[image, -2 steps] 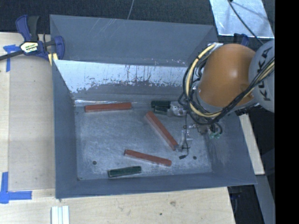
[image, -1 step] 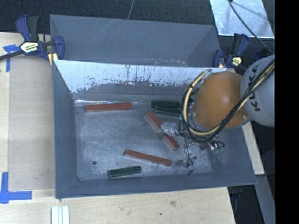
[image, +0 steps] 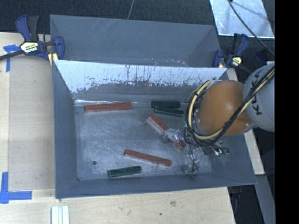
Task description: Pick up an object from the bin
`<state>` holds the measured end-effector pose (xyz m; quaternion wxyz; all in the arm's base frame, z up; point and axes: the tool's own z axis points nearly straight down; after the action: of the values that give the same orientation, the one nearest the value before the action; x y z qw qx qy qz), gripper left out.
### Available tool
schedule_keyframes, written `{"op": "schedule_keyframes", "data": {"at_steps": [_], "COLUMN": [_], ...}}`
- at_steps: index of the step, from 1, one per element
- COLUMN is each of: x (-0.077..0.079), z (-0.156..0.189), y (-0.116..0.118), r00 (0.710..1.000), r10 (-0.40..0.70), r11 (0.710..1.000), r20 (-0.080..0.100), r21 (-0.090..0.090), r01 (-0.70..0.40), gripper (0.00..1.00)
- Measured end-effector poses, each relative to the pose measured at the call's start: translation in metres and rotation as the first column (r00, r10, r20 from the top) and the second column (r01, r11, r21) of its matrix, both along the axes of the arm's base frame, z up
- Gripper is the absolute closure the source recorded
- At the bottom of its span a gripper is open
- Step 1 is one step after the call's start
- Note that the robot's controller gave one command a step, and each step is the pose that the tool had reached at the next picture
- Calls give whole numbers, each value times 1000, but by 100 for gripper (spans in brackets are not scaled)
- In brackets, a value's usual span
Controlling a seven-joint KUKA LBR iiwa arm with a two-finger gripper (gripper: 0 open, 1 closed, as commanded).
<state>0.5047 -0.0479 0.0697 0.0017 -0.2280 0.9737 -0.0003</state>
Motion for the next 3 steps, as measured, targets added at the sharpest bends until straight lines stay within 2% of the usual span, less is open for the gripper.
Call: {"op": "schedule_keyframes", "data": {"at_steps": [1, 2, 3], "x": [-5, -8, -19], "z": [1, 1, 10], "y": [33, 82, 74], "r00": [998, 998, 1000], "r10": [-60, -62, -11], "r11": [998, 998, 1000], "r20": [-2, -4, -2], "r21": [-2, 2, 0], "r01": [60, 62, 11], "gripper": [0, 0, 100]}}
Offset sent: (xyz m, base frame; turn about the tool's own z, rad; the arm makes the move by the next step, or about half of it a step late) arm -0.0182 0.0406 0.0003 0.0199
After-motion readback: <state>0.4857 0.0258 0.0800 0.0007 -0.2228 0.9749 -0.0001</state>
